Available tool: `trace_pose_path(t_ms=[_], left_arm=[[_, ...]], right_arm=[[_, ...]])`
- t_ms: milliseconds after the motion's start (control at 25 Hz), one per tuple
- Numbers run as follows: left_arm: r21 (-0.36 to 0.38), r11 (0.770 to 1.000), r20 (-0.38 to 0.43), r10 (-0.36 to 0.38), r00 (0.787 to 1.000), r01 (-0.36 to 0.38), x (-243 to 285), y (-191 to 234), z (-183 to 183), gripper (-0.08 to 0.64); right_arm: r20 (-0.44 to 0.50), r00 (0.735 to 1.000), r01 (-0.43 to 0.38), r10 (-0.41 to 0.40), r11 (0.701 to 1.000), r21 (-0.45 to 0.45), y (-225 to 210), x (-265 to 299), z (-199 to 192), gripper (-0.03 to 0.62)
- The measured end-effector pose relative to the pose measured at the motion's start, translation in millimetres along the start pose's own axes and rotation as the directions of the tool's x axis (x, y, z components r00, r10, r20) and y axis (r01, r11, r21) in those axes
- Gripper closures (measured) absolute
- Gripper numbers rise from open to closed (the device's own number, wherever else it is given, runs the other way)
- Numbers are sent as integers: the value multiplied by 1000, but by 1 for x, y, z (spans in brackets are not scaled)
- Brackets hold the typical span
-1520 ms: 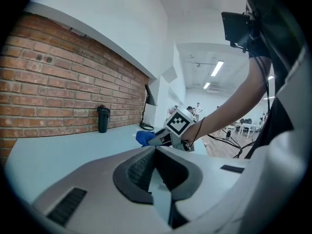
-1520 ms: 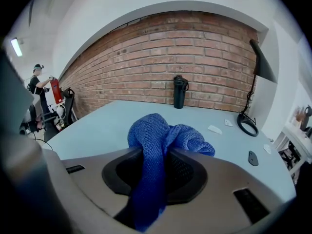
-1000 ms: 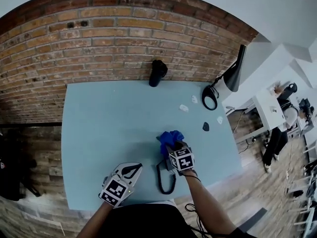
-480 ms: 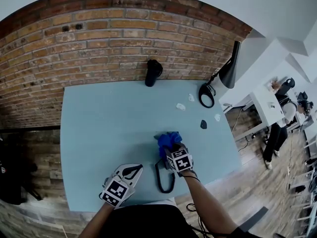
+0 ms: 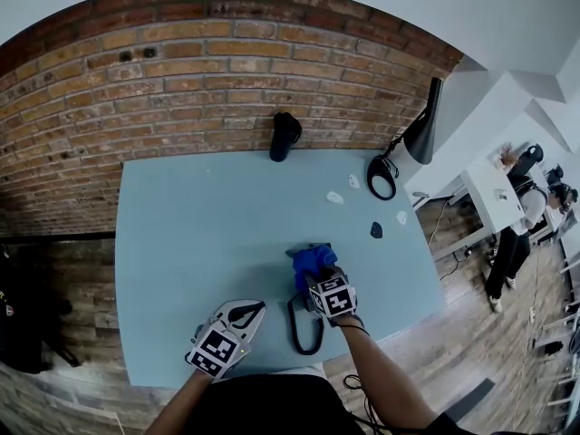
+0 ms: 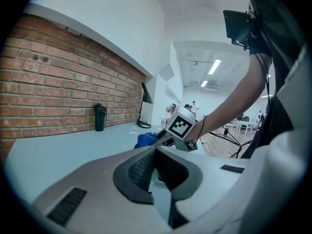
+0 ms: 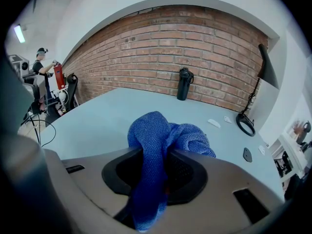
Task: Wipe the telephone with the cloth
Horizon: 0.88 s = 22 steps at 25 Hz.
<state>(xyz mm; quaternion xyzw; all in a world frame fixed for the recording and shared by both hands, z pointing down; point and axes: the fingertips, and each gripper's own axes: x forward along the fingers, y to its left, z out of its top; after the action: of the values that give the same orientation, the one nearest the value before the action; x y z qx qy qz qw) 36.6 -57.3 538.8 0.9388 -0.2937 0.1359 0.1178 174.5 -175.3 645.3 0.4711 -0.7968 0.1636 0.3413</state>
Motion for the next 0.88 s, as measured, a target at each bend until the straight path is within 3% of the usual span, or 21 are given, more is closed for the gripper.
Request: trace_pose_path(t_ms=[880], left_arm=[[-5, 1000, -2, -8, 1000, 8, 2, -2, -2, 563]], right_arm=[[-2, 1000, 5, -5, 1000, 12, 1, -4, -12, 468]])
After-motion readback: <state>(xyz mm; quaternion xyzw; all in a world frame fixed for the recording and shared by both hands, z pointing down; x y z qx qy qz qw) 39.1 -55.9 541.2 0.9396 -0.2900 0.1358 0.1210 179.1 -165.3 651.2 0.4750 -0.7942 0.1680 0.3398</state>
